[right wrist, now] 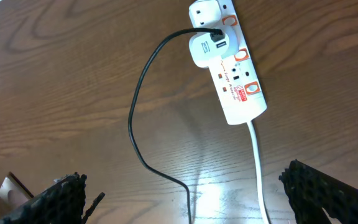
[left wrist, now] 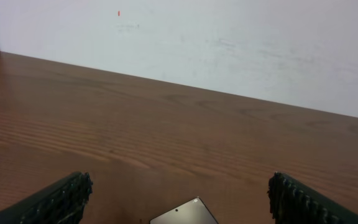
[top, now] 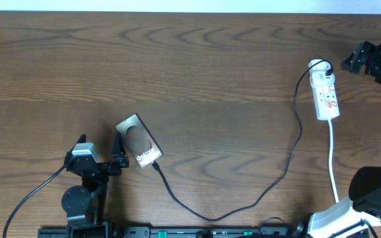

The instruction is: Plug charger to phone and switch on socket

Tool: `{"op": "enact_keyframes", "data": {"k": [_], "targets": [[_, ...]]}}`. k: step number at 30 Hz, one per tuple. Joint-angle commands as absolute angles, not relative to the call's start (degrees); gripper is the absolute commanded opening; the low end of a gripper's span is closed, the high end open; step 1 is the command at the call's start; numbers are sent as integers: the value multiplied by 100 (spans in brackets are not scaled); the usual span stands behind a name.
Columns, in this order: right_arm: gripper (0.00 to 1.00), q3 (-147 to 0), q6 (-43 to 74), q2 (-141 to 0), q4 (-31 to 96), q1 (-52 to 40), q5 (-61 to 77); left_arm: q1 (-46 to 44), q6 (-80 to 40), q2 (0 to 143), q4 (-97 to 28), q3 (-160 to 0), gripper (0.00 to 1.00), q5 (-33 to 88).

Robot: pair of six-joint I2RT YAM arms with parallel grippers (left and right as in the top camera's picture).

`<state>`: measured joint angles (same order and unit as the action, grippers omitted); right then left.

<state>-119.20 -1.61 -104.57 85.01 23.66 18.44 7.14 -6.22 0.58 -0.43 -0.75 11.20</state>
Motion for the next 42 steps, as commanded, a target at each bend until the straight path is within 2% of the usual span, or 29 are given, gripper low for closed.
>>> {"op": "enact_keyframes", "data": {"k": [1,10,16,24,35,42], "targets": [[99,-11952,-89,-10420,8506,2357,1896,749,-692,23,-316,-23,93,1153],[99,-11900,128,-10331,8204,2257,2008,749,-692,23,-316,-23,93,1153],[99,-11104,163,-9758,6731,1557,1887,749,-692,23,-318,-23,93,1153],[99,-7900,165,-8101,3577,462,1343,749,-692,23,-318,-23,93,1153],[99,-3301,165,-5542,-897,32,1343,749,-692,23,-316,-23,93,1153],[99,-1352,-150,-3951,-2134,32,1291,749,-692,23,-318,-23,93,1153]]}}
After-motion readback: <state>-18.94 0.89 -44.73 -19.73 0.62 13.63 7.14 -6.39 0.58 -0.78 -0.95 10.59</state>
